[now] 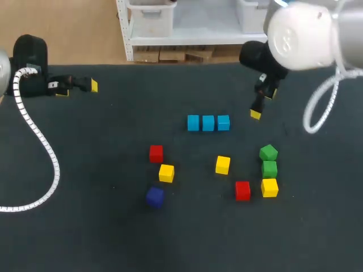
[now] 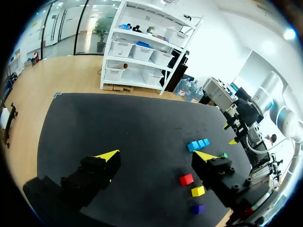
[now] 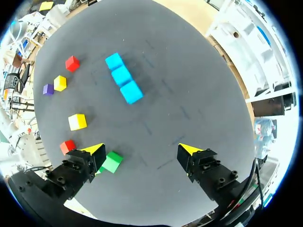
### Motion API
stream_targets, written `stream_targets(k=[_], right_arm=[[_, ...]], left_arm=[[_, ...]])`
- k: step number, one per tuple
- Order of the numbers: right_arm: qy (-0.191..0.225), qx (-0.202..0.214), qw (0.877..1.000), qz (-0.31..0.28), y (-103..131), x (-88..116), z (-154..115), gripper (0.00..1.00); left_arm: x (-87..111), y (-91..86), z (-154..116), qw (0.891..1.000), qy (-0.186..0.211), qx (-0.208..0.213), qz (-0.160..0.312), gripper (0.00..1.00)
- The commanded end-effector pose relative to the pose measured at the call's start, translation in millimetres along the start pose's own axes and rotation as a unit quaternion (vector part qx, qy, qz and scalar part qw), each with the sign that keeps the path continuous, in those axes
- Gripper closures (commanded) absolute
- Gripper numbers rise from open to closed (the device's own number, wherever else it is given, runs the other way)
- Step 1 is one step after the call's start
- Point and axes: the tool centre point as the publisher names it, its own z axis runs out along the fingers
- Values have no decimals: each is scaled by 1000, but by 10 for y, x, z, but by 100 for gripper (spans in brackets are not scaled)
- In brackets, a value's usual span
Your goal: Place the blue cubes, place green cubes on the blue cubes, place the yellow cubes on the green cubes, then place the red cubes on the yellow cubes, and place purple cube on the red cubes.
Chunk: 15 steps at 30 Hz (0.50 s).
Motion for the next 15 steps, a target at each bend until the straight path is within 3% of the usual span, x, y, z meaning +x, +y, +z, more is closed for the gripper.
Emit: stream_targets(k=[1, 7, 15], right_arm=[[-39, 54, 998, 18, 100, 217, 109, 0], [-30, 25, 998, 50, 138, 323, 225, 0], [-16, 10, 999, 49, 248, 358, 401, 6]], left_arm=[[12, 23, -3, 1000, -3, 6, 1, 0], [12, 23, -3, 1000, -3, 6, 1, 0], [12, 23, -3, 1000, -3, 6, 1, 0]])
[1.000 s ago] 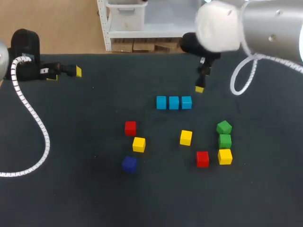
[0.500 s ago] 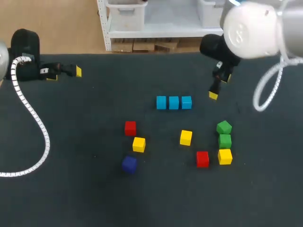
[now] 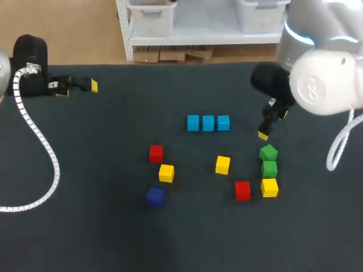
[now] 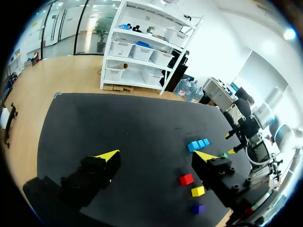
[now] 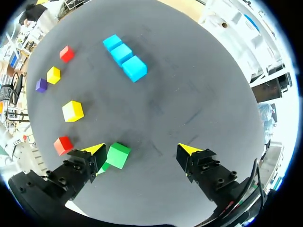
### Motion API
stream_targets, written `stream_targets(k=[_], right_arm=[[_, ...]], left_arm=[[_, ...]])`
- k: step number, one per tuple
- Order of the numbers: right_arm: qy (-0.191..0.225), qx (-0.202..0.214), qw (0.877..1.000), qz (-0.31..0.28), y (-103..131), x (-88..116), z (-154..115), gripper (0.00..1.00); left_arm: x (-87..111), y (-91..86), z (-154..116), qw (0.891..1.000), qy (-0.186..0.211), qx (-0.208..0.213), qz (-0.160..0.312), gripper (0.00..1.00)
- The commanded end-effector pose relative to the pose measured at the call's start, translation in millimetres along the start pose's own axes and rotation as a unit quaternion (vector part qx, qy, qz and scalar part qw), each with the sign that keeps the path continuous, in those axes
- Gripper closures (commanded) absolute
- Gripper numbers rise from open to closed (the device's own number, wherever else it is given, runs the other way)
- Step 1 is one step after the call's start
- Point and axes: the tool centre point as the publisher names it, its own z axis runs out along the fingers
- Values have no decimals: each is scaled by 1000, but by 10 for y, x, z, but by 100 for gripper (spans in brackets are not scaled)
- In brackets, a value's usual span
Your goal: Place the blue cubes, place green cubes on the blue cubes, place the yellow cubes on the green cubes, then place the red cubes on the yellow cubes, and place purple cube on the red cubes.
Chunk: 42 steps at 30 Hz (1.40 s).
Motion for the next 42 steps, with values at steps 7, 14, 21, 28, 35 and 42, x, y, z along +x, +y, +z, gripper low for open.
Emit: stream_targets(k=[7, 14, 21, 28, 35, 42], right_arm=[[16, -12, 1000, 4, 83, 64, 179, 13], [27, -18, 999, -2, 152, 92, 261, 0], [30, -20, 999, -3, 151, 70, 369, 3], [36, -26, 999, -2, 125, 55, 475, 12], [40, -28, 999, -4, 100, 66, 484, 89], [29, -35, 999, -12, 78, 44, 301, 100]], left_arm=[[12, 23, -3, 1000, -3, 6, 1, 0], [12, 23, -3, 1000, -3, 6, 1, 0], [12, 23, -3, 1000, -3, 6, 1, 0], [12, 23, -3, 1000, -3, 6, 1, 0], [12, 23, -3, 1000, -3, 6, 1, 0], [12, 23, -3, 1000, -3, 6, 1, 0]])
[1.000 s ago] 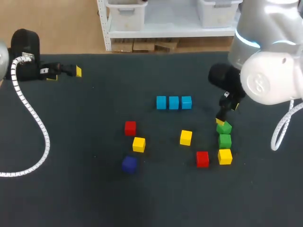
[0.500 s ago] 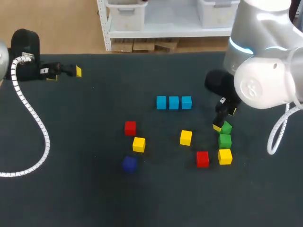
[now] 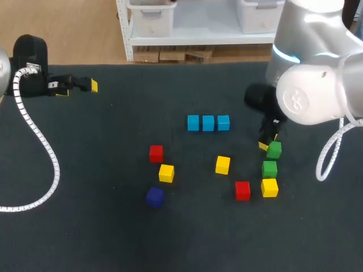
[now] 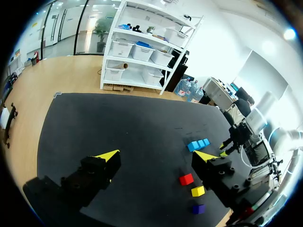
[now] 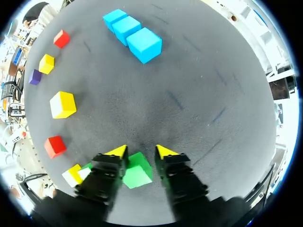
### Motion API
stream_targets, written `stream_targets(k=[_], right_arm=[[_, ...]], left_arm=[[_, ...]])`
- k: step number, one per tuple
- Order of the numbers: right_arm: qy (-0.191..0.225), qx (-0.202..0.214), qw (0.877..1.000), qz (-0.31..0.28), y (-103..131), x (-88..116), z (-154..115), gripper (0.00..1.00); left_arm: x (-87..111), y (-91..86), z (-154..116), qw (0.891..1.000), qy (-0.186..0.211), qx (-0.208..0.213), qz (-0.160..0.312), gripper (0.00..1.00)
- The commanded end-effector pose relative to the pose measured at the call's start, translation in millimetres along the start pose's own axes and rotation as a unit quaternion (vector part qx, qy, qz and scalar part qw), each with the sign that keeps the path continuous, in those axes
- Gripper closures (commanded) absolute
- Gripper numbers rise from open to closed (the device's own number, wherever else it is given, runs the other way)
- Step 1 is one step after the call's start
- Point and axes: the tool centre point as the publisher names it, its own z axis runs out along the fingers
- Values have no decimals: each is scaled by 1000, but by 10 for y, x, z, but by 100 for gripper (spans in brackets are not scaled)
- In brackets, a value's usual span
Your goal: Place the blue cubes, place green cubes on the blue cubes, place the yellow cubes on the green cubes, then place the red cubes on the yellow cubes, and place purple cube on the red cubes.
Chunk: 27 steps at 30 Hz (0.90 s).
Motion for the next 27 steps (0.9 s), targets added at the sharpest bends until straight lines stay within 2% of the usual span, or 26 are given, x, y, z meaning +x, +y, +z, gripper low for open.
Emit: stream_targets(k=[1, 5, 9, 10, 11, 17, 24, 27], right_arm=[[-6, -3, 1000, -11, -12, -5, -153, 100], [-13, 4, 1000, -21, -44, -92, -290, 100], [5, 15, 999, -38, -91, -41, -272, 100], [10, 17, 999, -41, -95, -14, -252, 61], [9, 16, 999, -40, -102, 9, -242, 2], [5, 21, 999, -47, -144, 142, -290, 0], [11, 12, 995, -98, -214, 274, -331, 0], [13, 4, 993, -115, -168, 300, -340, 0]], left_arm=[[12, 23, -3, 1000, -3, 6, 1, 0], [12, 23, -3, 1000, -3, 6, 1, 0], [12, 23, -3, 1000, -3, 6, 1, 0], [12, 23, -3, 1000, -3, 6, 1, 0], [12, 23, -3, 1000, -3, 6, 1, 0], [12, 23, -3, 1000, -3, 6, 1, 0], [12, 23, -3, 1000, -3, 6, 1, 0], [12, 23, -3, 1000, -3, 6, 1, 0]])
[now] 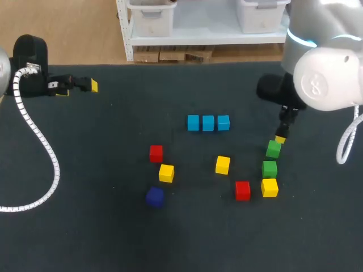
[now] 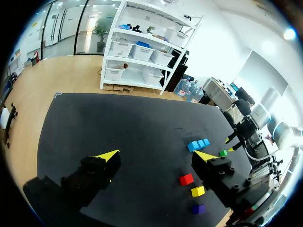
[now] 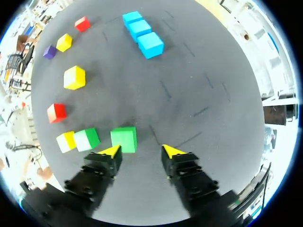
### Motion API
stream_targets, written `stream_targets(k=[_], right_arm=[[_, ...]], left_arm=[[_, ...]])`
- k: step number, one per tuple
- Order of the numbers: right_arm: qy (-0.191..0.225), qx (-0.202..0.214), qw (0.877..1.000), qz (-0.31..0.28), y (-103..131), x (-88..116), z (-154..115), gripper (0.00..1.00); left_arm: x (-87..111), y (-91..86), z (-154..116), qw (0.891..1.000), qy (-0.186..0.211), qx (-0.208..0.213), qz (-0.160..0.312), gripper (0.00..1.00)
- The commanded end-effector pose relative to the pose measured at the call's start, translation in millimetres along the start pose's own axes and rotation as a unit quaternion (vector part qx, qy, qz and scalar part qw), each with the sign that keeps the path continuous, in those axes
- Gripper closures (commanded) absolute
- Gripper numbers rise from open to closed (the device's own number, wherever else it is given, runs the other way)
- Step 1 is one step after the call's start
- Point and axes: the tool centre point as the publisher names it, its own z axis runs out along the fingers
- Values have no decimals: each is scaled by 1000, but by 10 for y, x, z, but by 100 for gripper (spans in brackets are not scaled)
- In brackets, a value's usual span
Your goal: Place the blue cubes, place green cubes on the blue cubes, place the yellow cubes on the green cubes, then place the red cubes on the yellow cubes, and place purple cube on the red cubes.
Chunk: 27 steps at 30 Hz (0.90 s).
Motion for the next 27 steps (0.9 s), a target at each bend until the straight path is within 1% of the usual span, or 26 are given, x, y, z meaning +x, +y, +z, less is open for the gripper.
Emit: stream_targets(k=[1, 4, 7, 8, 14, 25, 26, 27], right_arm=[[-2, -9, 1000, -17, 69, 24, -18, 0], [1, -19, 999, -32, 196, -6, 35, 0], [3, -26, 999, -39, 226, -25, 116, 0], [4, -32, 999, -38, 219, -30, 147, 0], [11, -28, 999, -34, 116, -64, 275, 0], [12, -25, 999, -33, 40, -88, 355, 0], [9, -20, 999, -32, 40, -87, 354, 48], [5, -13, 999, -30, 35, -83, 350, 74]], left_arm=[[12, 23, -3, 1000, -3, 6, 1, 0], [12, 23, -3, 1000, -3, 6, 1, 0], [12, 23, -3, 1000, -3, 6, 1, 0], [12, 23, -3, 1000, -3, 6, 1, 0], [12, 23, -3, 1000, -3, 6, 1, 0], [12, 23, -3, 1000, -3, 6, 1, 0], [12, 23, -3, 1000, -3, 6, 1, 0], [12, 23, -3, 1000, -3, 6, 1, 0]])
